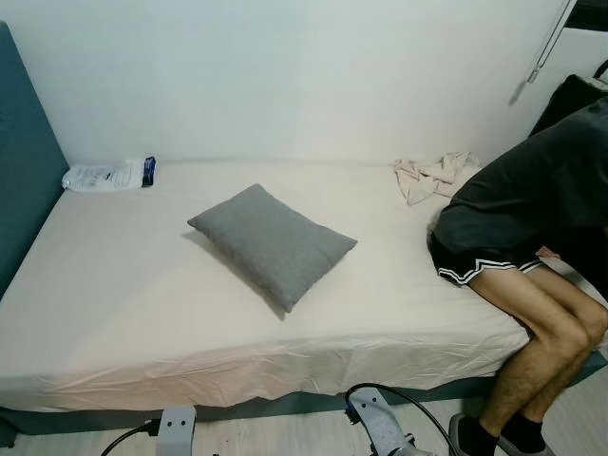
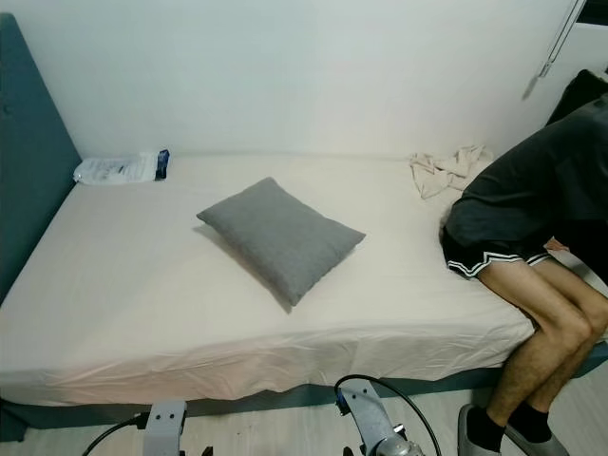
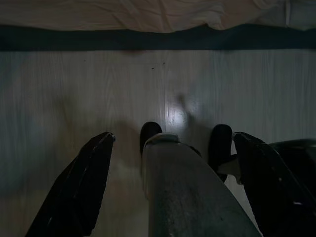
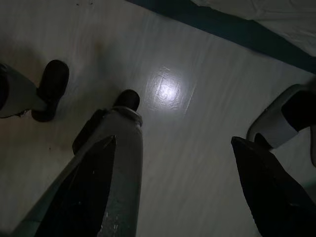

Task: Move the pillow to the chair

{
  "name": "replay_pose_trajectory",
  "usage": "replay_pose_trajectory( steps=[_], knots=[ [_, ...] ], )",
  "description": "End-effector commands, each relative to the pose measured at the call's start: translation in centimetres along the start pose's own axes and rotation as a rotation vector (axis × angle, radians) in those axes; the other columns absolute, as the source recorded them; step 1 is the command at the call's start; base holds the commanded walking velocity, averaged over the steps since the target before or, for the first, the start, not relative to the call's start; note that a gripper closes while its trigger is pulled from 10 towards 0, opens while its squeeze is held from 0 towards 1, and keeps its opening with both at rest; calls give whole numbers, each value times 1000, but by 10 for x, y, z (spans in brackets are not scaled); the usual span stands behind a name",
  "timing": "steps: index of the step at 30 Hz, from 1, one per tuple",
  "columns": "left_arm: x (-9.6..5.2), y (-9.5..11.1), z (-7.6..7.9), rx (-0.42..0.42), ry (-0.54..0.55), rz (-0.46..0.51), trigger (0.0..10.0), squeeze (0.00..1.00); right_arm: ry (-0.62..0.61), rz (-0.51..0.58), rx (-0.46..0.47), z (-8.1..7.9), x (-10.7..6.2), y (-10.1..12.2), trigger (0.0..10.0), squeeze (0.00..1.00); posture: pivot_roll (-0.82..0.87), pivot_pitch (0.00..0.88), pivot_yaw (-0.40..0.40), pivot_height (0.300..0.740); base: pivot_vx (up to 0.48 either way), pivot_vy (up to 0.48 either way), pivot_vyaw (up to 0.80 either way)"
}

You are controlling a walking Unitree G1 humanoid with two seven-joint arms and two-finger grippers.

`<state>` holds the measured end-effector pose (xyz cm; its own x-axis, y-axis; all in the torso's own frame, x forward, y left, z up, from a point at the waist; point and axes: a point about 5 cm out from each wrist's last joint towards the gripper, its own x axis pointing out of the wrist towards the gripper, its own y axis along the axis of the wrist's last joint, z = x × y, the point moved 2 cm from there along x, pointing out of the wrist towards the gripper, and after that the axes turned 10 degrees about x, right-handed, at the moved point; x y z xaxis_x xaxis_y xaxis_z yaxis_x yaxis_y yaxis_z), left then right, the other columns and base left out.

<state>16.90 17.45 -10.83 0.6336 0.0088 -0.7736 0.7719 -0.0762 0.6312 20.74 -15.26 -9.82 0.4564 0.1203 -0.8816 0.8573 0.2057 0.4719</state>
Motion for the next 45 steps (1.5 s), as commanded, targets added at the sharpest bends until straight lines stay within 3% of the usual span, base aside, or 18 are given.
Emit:
replay_pose_trajectory(
  steps=[1,8,19,24,28,40,45],
  knots=[
    [0,1,-5,-36,28,9,10000,0,26,44,46,-3,0,9,10000,0,96,37,-104,740,0,0,0],
    [0,5,-6,-41,22,29,10000,0,75,102,110,-10,0,23,10000,0,98,36,-104,740,258,0,0],
    [0,5,-1,-48,4,32,10000,0,84,105,99,-10,0,24,10000,0,97,51,-103,740,387,0,0],
    [0,5,0,-38,-4,34,10000,0,93,101,63,-9,0,24,10000,0,93,53,-100,740,381,0,765],
    [0,4,1,-41,-5,32,10000,0,107,107,128,-11,0,23,10000,0,92,54,-98,740,233,0,581],
    [0,3,1,-36,-13,28,10000,0,34,101,137,-5,0,21,10000,0,86,59,-90,740,0,0,0],
    [1,6,-1,-29,-5,34,10000,0,-24,167,187,4,-2,41,10000,0,82,59,-83,740,0,0,0]
  ],
)
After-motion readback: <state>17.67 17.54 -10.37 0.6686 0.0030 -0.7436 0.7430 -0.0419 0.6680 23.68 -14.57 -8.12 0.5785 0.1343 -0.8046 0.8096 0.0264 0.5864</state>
